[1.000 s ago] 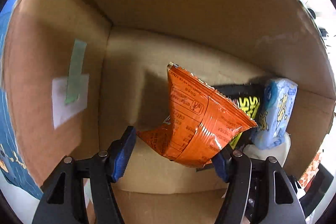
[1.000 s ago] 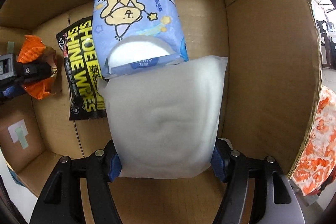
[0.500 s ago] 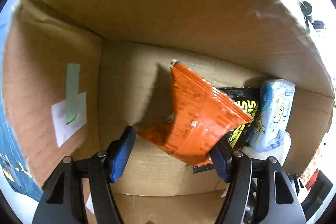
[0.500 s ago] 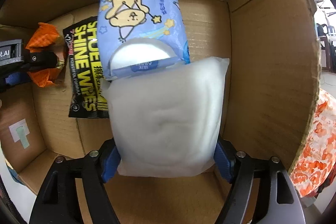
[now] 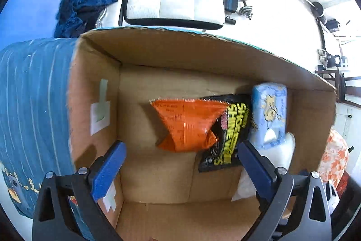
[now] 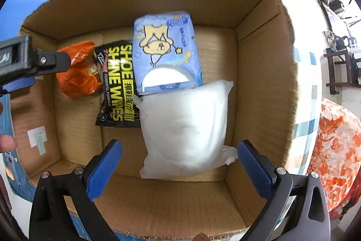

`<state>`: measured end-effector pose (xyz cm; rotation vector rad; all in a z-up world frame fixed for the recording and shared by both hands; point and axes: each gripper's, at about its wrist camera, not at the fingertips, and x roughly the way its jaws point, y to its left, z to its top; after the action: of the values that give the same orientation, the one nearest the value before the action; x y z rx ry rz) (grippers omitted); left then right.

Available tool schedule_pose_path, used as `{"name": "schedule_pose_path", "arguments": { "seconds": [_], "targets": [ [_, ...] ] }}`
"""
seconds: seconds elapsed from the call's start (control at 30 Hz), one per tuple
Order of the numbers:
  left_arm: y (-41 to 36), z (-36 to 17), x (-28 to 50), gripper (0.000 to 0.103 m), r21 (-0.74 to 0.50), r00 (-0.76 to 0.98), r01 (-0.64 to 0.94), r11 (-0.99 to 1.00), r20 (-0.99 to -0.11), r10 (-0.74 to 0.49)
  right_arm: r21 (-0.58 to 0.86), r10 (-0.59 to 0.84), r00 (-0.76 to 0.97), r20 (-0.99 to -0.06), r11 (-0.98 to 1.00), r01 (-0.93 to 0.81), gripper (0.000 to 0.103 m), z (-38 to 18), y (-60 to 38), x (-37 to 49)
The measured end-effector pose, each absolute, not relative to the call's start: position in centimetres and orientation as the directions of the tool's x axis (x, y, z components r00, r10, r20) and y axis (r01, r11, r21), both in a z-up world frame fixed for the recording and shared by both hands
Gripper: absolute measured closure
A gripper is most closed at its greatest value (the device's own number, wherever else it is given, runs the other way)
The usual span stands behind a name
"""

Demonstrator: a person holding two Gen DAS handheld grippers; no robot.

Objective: Organize soft objects

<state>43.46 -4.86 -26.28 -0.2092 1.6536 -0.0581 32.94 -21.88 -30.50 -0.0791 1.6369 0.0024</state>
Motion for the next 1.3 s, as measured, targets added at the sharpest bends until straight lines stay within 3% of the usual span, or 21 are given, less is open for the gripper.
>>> {"name": "schedule_pose_path", "arguments": {
  "seconds": [0.47,0.67,1.3],
  "targets": [
    [-2.5,-20.1,38.2,0.001,-0.098,0.131,-0.031,0.995,-0.987,-0.093,-0.015,-0.011,0.068,-0.998,0.999,-0.049,0.000,-25.9,-21.4,29.3],
    [-1.6,-18.5,35.1,0.001,-0.127,0.187,-0.041,0.991,-0.975,-0.117,0.003,0.010,0.133,-0.991,0.999,-0.051,0.000,-23.6,-21.9,26.4],
    [-2.7,-8.2,24.6,0.001,-0.047,0.433,0.046,0.998,-0.899,-0.063,0.044,0.049,0.334,-0.941,0.999,-0.022,0.000,-14.2,-23.1,16.9]
  ]
}}
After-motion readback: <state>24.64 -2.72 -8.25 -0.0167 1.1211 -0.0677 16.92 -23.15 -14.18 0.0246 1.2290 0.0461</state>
